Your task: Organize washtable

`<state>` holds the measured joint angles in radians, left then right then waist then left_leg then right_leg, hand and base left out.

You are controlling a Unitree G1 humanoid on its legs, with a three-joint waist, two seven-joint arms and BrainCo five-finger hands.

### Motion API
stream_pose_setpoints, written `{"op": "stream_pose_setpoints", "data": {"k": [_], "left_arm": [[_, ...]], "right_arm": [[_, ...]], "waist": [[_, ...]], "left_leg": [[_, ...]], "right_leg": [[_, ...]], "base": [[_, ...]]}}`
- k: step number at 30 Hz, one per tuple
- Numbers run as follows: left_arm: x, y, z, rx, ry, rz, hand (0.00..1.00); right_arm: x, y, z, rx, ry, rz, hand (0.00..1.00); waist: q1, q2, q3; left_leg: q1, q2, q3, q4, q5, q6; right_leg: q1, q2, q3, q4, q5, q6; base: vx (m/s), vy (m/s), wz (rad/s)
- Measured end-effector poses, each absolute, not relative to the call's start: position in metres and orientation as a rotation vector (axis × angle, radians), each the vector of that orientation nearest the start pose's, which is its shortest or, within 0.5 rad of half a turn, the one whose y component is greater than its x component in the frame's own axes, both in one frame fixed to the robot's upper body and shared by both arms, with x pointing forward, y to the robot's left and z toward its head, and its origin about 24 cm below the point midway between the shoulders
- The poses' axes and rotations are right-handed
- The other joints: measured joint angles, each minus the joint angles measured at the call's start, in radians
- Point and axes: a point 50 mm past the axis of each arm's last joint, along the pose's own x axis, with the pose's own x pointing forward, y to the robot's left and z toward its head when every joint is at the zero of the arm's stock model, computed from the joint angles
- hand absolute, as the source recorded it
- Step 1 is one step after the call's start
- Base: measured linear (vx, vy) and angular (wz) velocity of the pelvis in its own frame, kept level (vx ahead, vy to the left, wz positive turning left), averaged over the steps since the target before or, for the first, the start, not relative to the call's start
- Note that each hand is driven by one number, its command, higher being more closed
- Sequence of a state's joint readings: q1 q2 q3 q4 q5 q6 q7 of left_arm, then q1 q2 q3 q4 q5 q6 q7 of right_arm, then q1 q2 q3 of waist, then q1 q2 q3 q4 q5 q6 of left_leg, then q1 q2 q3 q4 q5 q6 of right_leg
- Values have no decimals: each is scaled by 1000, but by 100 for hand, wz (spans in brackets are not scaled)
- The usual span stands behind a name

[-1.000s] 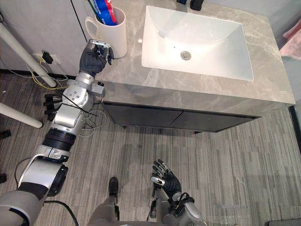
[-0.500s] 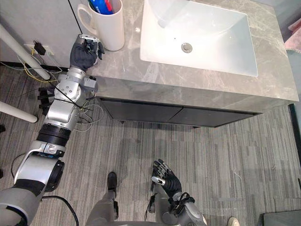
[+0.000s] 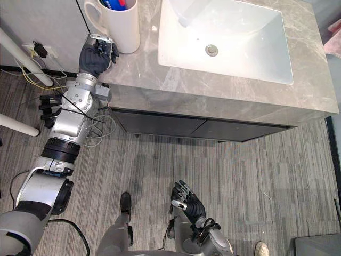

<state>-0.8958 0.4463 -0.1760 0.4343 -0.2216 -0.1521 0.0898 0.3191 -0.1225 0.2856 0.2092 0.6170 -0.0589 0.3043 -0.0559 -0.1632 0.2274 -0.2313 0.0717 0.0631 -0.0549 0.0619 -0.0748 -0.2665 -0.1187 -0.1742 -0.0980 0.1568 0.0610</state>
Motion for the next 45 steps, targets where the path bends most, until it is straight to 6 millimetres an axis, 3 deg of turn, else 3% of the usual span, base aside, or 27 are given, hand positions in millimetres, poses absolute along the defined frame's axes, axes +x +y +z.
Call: {"op": "stream_pose_setpoints", "data": {"k": [13, 18, 34, 45], "left_arm": [[375, 142, 278, 311, -656, -117, 100], [380, 145, 281, 308, -642, -104, 100], [373, 174, 365, 333, -807, 43, 100], [365, 173, 391, 368, -878, 67, 100]], "right_arm": [[152, -116, -59, 578, 441, 314, 0], [152, -116, -59, 577, 439, 315, 0], [157, -114, -50, 584, 397, 327, 0], [157, -116, -50, 586, 393, 323, 0]], "waist": [[-17, -5, 13], [-19, -7, 23], [-39, -24, 90], [-42, -26, 113]], "left_leg": [[-1, 0, 21, -10, 0, 0], [-4, -1, 21, -12, 0, 0], [-73, -1, 20, 6, 0, 1], [-114, 0, 23, 30, -2, 2]], "right_leg": [[-18, -1, 15, 0, 2, -3], [-21, 0, 17, 0, 2, -3], [-81, 0, 20, 0, 14, -7], [-115, 1, 29, 0, 23, -13]], "base": [[1, -1, -4], [0, 0, 0], [-1, 0, 1], [-5, 1, -1]]}}
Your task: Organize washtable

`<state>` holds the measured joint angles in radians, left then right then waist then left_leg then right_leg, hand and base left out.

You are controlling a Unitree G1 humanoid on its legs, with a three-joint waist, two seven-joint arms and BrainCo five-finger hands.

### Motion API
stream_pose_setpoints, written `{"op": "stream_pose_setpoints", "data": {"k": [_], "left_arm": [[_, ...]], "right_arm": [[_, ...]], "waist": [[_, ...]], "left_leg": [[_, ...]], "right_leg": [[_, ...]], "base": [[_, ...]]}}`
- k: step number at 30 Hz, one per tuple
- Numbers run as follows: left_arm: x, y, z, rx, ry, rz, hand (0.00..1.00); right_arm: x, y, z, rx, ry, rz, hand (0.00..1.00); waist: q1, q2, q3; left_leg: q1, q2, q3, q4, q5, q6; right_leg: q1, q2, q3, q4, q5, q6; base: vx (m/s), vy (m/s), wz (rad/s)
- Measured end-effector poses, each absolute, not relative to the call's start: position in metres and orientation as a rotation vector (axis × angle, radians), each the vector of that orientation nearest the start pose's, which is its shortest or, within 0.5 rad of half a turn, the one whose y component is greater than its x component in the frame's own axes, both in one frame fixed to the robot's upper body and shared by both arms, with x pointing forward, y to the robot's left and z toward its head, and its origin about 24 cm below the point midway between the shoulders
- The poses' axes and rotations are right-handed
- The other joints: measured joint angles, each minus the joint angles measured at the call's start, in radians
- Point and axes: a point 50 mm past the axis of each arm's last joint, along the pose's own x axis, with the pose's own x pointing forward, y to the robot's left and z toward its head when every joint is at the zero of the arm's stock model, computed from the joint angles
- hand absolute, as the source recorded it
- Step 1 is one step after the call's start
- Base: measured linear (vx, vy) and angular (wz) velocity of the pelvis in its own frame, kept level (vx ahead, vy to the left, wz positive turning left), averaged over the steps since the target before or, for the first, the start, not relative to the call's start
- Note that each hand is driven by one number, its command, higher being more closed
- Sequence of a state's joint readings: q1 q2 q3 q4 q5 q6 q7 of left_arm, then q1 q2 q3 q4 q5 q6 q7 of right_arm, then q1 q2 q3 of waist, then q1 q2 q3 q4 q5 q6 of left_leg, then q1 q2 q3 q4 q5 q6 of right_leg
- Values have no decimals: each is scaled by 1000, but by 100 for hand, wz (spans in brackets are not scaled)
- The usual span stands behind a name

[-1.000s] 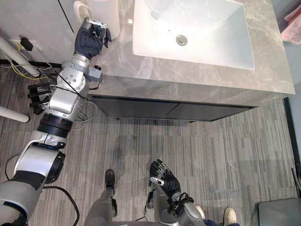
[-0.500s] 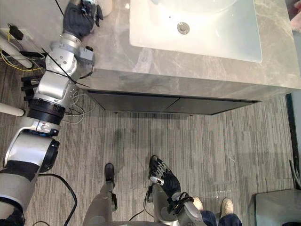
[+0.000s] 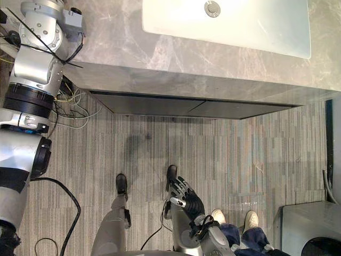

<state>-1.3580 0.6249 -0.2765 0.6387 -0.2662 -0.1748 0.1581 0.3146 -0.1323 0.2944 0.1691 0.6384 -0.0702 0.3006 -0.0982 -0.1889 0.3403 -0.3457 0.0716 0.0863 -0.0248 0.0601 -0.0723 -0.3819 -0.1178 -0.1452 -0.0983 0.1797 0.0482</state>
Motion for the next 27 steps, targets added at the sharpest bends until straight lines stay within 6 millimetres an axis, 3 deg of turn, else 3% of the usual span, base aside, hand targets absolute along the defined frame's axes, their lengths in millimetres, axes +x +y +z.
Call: {"op": "stream_pose_setpoints", "data": {"k": [16, 27], "left_arm": [[360, 156, 410, 422, -924, 31, 100], [364, 174, 423, 442, -868, 96, 100]], "right_arm": [[157, -121, -51, 568, 395, 318, 0], [157, -124, -51, 565, 394, 307, 0]], "waist": [[1, 3, 13], [-5, 3, 13]], "left_leg": [[-28, -4, -4, 1, 1, 0], [-39, -5, 12, 3, 1, 0]], "right_leg": [[-25, -4, -4, 0, 0, 0], [-48, -4, 12, 0, 10, -5]], "base": [[0, 0, 0], [-5, 0, -4]]}}
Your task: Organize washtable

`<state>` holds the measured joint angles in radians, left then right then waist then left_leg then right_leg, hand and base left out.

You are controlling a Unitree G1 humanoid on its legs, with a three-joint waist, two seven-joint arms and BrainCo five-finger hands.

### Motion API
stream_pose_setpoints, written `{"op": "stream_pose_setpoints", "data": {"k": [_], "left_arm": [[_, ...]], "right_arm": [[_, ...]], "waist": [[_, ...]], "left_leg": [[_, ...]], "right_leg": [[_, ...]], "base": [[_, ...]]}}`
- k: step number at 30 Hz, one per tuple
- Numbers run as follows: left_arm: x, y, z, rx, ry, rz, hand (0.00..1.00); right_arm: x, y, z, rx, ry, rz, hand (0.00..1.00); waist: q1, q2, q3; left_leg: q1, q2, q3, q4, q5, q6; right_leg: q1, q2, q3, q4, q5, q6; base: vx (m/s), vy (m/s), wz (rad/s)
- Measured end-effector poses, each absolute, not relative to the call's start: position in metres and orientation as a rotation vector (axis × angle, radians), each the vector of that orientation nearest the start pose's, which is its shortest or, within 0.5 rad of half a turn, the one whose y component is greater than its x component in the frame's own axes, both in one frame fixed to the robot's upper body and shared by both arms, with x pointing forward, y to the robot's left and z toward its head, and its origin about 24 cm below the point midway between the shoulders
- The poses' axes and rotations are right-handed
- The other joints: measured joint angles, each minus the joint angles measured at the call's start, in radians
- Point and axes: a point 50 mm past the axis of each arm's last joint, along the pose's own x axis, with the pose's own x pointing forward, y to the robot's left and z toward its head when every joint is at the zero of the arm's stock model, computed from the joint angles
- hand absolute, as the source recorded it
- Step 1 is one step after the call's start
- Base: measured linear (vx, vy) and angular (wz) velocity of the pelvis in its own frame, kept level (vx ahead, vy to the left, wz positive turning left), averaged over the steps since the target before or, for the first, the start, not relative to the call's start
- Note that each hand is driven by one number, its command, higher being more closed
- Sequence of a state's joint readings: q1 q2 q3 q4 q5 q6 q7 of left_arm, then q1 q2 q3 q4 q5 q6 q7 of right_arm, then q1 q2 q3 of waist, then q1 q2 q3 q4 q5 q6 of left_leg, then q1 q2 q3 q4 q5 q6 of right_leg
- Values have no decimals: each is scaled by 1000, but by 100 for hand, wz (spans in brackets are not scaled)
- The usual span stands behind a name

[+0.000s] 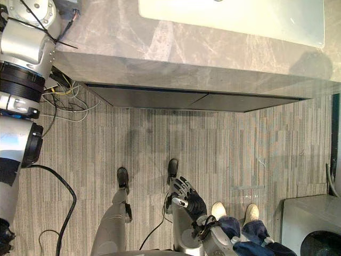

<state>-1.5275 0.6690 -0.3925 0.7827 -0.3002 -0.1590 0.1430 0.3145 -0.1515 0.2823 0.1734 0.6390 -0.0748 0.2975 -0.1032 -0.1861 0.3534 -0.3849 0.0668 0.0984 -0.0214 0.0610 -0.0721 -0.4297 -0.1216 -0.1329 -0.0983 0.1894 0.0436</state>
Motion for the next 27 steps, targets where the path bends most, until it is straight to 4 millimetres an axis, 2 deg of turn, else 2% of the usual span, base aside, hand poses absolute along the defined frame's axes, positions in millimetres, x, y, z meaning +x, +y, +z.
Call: {"op": "stream_pose_setpoints", "data": {"k": [9, 13, 27], "left_arm": [[357, 186, 439, 473, -874, 140, 100], [354, 195, 443, 499, -877, 174, 100], [357, 195, 448, 523, -857, 195, 100]], "right_arm": [[158, -128, -51, 559, 387, 279, 0], [155, -130, -53, 560, 399, 269, 0], [146, -141, -57, 575, 413, 210, 0]], "waist": [[-5, 0, 0], [-21, 1, 0], [-34, 5, 1]], "left_leg": [[-24, 0, 17, 3, 0, 0], [-24, 0, 21, 5, 0, 0], [-30, 0, 25, 23, -8, 5]], "right_leg": [[-32, 0, 13, 0, 10, -5], [-34, 0, 23, 0, 11, -5], [-34, 0, 27, 0, 13, -5]], "base": [[-3, -5, -4], [2, -2, -3], [0, 0, 0]]}}
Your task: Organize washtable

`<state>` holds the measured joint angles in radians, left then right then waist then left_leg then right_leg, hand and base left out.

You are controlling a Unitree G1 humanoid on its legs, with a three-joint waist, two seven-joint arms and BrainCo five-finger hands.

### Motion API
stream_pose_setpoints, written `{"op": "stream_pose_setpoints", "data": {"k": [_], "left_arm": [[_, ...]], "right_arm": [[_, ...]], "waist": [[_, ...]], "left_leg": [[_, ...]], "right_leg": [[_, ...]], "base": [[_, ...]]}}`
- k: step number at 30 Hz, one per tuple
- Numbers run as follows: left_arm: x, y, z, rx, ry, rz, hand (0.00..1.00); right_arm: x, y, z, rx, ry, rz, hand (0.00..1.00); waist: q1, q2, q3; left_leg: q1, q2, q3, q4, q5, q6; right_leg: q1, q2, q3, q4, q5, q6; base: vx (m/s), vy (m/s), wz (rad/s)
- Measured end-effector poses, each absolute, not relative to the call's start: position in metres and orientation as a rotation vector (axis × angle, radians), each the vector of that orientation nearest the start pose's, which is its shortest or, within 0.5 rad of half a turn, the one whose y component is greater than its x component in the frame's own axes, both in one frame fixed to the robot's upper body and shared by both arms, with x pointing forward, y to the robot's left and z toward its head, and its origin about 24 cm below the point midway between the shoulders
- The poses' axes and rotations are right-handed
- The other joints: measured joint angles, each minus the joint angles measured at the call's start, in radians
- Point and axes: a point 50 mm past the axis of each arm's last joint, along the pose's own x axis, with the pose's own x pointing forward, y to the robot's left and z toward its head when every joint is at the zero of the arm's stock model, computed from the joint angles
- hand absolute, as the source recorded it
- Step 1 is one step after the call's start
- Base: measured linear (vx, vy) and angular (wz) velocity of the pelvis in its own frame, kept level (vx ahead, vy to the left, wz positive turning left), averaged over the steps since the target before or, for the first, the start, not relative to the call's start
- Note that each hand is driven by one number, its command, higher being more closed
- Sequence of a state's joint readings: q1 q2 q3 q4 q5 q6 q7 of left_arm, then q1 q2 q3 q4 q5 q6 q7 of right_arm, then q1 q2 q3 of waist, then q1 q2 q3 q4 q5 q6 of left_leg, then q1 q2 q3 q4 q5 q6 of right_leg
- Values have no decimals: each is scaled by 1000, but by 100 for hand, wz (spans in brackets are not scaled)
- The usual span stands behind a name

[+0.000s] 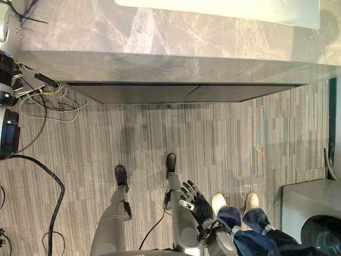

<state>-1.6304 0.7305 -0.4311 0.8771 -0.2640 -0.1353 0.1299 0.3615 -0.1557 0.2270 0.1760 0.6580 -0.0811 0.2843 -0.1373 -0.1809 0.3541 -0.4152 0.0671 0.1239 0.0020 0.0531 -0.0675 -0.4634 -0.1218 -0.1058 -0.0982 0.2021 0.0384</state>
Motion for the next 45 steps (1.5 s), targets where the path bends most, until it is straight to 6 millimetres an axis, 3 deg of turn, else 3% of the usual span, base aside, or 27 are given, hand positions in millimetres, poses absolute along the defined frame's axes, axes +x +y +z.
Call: {"op": "stream_pose_setpoints", "data": {"k": [6, 9, 18, 24, 26, 28, 31, 33, 34, 36, 37, 38, 40, 41, 42, 45], "left_arm": [[350, 193, 461, 514, -888, 203, 100], [353, 187, 459, 509, -883, 187, 100], [352, 183, 460, 493, -894, 175, 100], [353, 171, 461, 434, -912, 136, 100], [359, 164, 450, 385, -893, 109, 100], [370, 164, 426, 347, -846, 86, 100], [385, 160, 371, 317, -748, 34, 100], [392, 149, 315, 267, -650, -29, 100], [391, 145, 300, 243, -628, -49, 100], [375, 128, 245, 132, -569, -141, 100], [369, 126, 232, 103, -555, -159, 100], [352, 127, 199, 40, -506, -183, 100], [331, 133, 161, -22, -430, -187, 100], [323, 135, 152, -39, -410, -187, 100], [299, 144, 127, -114, -354, -183, 100], [268, 158, 94, -214, -273, -135, 100]], "right_arm": [[147, -151, -56, 558, 400, 180, 0], [134, -157, -54, 580, 399, 140, 0], [115, -166, -56, 594, 424, 64, 0], [117, -169, -50, 592, 393, 59, 0], [117, -171, -50, 591, 391, 51, 0], [119, -169, -50, 595, 387, 55, 0], [118, -167, -54, 597, 407, 53, 0], [122, -167, -65, 589, 444, 45, 0], [125, -166, -66, 582, 449, 48, 0], [139, -159, -64, 575, 429, 58, 0], [144, -157, -62, 579, 415, 57, 0], [153, -154, -59, 589, 389, 61, 0], [156, -154, -57, 600, 374, 48, 0], [155, -155, -58, 602, 375, 43, 0], [153, -159, -61, 602, 383, 19, 0], [151, -166, -64, 601, 391, -25, 0]], "waist": [[4, 14, 3], [10, 41, 1], [17, 72, -13], [22, 76, -15], [38, 76, -15], [41, 84, -20], [41, 107, -58], [41, 127, -87], [41, 131, -92], [43, 134, -128], [44, 136, -132], [51, 149, -152], [78, 162, -181], [86, 165, -191], [102, 175, -224], [122, 183, -271]], "left_leg": [[-65, 6, 17, 87, -41, 5], [-98, 23, 18, 146, -73, 4], [-202, 89, 27, 329, -164, -9], [-215, 106, 30, 369, -186, -10], [-196, 106, 32, 369, -186, -10], [-160, 105, 31, 360, -186, -10], [-103, 90, 27, 333, -185, -8], [-40, 76, 17, 299, -175, -2], [-21, 69, 15, 287, -170, 0], [33, 47, 5, 241, -153, 4], [47, 40, 1, 235, -152, 4], [76, 34, -8, 218, -148, 2], [124, 30, -13, 193, -142, -1], [139, 29, -15, 181, -138, -3], [181, 26, -30, 151, -130, -7], [253, 21, -60, 117, -121, -11]], "right_leg": [[-38, -2, 24, 0, 20, -8], [-44, 1, 26, 0, 26, -6], [-73, 44, 28, 0, 26, -6], [-70, 57, 30, 0, 31, 0], [-52, 56, 30, 0, 32, 1], [-19, 56, 27, 0, 32, 1], [26, 51, 25, 0, 32, 1], [79, 42, 20, 0, 31, 1], [95, 38, 18, -1, 29, 3], [141, 21, 1, -1, 3, 23], [155, 16, -4, -1, -7, 26], [183, 15, -9, -1, -13, 27], [220, 15, -15, -1, -24, 27], [232, 14, -20, -1, -29, 29], [270, 14, -35, -1, -46, 29], [341, 12, -71, -1, -68, 32]], "base": [[-12, 2, -10], [-10, 4, -6], [-1, -27, -12], [10, -16, -6], [17, -4, -1], [33, -6, 2], [27, 3, 5], [16, 9, 14], [-1, 5, 21], [-14, -22, 27], [-29, -21, 30], [-24, -7, 19], [-5, -11, 12], [28, -26, 22], [36, -25, 26], [69, -17, 31]]}}
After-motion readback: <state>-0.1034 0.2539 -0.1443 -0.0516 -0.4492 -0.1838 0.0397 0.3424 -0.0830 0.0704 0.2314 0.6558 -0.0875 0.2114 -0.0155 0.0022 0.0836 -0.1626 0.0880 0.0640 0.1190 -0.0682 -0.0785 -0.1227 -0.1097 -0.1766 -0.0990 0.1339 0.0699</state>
